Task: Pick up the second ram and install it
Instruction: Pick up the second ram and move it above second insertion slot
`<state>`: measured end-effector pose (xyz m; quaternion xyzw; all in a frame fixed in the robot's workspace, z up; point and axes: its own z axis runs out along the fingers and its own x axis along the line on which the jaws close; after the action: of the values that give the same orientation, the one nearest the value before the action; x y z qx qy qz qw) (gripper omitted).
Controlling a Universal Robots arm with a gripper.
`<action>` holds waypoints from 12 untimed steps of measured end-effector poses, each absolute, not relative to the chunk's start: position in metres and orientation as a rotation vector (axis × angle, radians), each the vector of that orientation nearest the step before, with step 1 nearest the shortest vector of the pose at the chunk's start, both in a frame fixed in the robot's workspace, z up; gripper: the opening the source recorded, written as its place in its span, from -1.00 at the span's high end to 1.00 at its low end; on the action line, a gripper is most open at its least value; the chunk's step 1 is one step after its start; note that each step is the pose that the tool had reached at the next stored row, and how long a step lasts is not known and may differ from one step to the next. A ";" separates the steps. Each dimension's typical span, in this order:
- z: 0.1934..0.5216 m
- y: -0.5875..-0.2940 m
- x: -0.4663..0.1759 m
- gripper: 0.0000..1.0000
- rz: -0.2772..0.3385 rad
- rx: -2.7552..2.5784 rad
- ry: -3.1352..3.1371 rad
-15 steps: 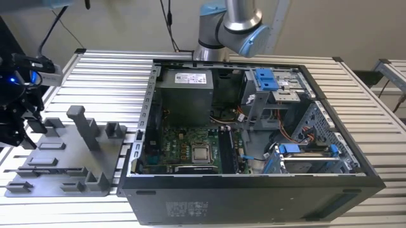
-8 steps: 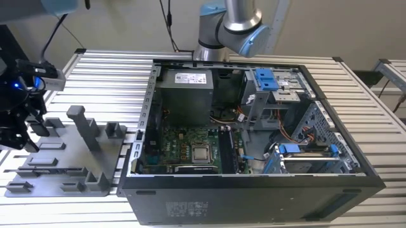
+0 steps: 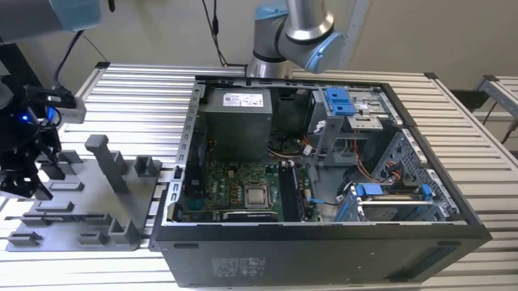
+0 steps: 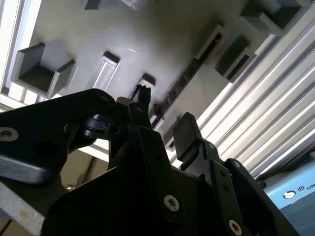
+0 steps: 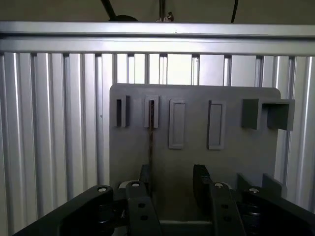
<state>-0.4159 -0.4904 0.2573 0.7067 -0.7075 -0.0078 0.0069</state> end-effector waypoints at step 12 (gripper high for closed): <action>0.240 -0.495 -0.419 0.04 -0.020 2.240 -2.186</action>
<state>-0.4191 -0.4950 0.2400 0.7156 -0.6984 -0.0065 0.0059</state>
